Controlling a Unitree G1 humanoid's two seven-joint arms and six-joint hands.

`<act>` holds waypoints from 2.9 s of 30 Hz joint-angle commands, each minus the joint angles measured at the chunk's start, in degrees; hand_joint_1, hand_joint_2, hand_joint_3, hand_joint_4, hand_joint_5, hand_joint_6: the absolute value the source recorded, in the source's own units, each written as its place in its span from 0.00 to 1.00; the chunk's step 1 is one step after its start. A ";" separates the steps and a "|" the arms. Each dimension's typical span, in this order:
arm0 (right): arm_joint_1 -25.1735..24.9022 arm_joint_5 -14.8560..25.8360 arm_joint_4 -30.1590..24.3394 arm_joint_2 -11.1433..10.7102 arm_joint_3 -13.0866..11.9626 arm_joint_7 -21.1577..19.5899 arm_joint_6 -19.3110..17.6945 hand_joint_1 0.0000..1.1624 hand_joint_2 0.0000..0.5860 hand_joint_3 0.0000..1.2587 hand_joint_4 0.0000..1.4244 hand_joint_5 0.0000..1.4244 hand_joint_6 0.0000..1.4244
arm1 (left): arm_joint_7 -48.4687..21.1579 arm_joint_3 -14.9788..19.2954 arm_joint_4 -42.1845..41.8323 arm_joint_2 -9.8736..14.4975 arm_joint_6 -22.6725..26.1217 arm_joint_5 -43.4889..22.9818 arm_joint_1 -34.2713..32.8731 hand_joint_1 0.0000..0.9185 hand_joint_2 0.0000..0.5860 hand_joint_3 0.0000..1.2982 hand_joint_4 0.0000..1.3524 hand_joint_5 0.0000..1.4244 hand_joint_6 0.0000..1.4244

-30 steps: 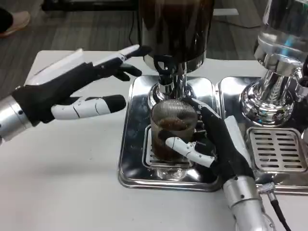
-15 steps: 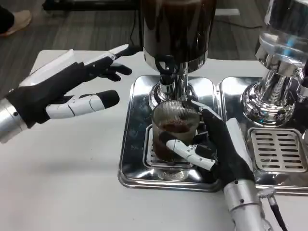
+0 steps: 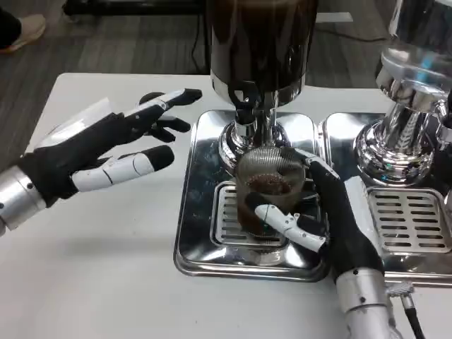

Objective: Grasp the cup under the faucet to collect the drink, then remove the cup.

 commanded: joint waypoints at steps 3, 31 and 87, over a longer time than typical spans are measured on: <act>3.19 -0.49 -6.15 -0.52 -1.10 -1.07 -1.37 0.58 0.33 0.26 0.35 0.43 0.47 | -0.89 -0.60 -1.29 -0.52 0.56 0.08 2.33 0.00 0.18 0.06 0.03 0.13 0.19; 9.21 -0.67 -15.66 -0.69 -3.24 -0.66 -1.02 0.60 0.35 0.30 0.38 0.46 0.52 | -2.17 -4.01 1.50 -2.24 0.01 3.30 3.75 0.00 0.18 0.07 0.05 0.13 0.20; 32.60 0.34 -39.61 -0.61 0.57 7.75 -0.26 0.59 0.38 0.33 0.40 0.48 0.55 | -2.80 0.84 -24.25 0.89 8.31 -4.61 24.83 0.00 0.20 0.08 0.06 0.13 0.19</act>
